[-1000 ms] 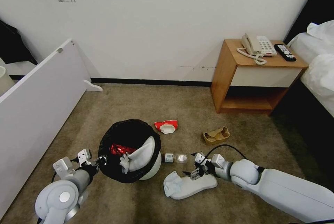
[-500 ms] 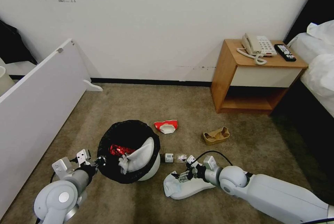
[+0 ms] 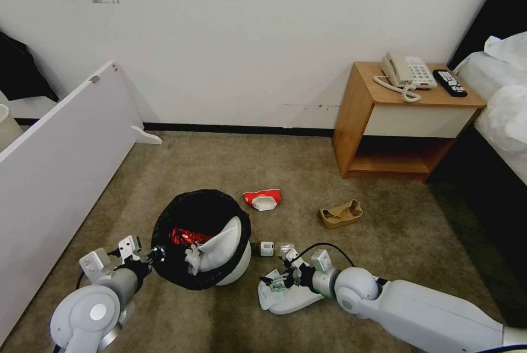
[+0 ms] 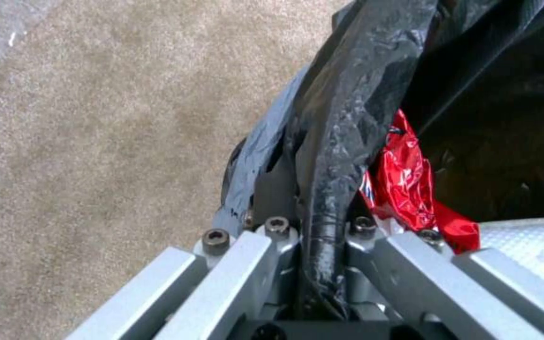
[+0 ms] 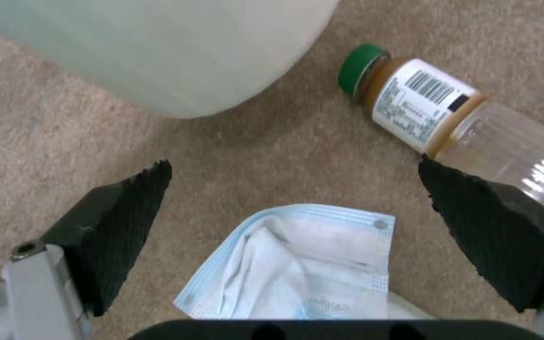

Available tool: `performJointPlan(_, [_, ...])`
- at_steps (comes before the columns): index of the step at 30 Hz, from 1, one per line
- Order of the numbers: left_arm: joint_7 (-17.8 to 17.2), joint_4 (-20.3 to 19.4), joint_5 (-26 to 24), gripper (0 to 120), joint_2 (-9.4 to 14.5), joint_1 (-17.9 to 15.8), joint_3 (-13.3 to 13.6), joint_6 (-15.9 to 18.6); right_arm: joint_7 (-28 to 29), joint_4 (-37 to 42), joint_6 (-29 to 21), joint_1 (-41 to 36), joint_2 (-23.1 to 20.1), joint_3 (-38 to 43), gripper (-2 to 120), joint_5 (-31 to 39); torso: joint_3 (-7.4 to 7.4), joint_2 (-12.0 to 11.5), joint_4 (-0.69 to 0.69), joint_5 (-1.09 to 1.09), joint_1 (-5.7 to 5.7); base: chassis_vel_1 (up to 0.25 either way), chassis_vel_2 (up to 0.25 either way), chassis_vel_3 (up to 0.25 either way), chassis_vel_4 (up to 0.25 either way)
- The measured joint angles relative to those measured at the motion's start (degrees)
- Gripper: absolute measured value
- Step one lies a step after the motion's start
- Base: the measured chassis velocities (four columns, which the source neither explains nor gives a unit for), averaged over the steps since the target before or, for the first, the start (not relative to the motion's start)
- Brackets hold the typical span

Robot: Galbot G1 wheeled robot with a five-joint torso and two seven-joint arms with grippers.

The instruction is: Pick up the trash bin and place the garbage on the floor into it.

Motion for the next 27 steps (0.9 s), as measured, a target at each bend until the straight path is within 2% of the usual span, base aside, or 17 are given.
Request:
performJointPlan(16, [0.02,-0.24,0.10,2,0.17,0.41,0.08,0.02,2.88,1.78,-0.09,-1.93,-0.93,0.48,100,2.89,0.00,0.00,0.00,0.00,0.00,0.000,0.000,0.000,0.000])
performJointPlan(21, [0.04,-0.25,0.39,2,-0.11,0.40,0.26,0.03,5.13,3.55,-1.02,-2.34,-1.44,0.48,100,6.47,0.00,0.01,0.00,0.00,0.00,0.000,0.000,0.000,0.000])
performJointPlan(25, [0.06,-0.40,0.45,2,-0.12,0.52,0.13,0.04,10.00,5.86,-3.02,-2.68,-1.15,0.50,100,15.11,0.00,0.00,0.00,0.00,0.00,0.000,0.000,0.000,0.000])
performJointPlan(27, [0.07,-0.46,0.45,2,-0.13,0.56,0.12,0.04,11.04,6.24,-3.34,-2.68,-0.86,0.52,100,17.19,0.00,0.00,0.00,0.00,0.00,0.000,0.000,0.000,0.000])
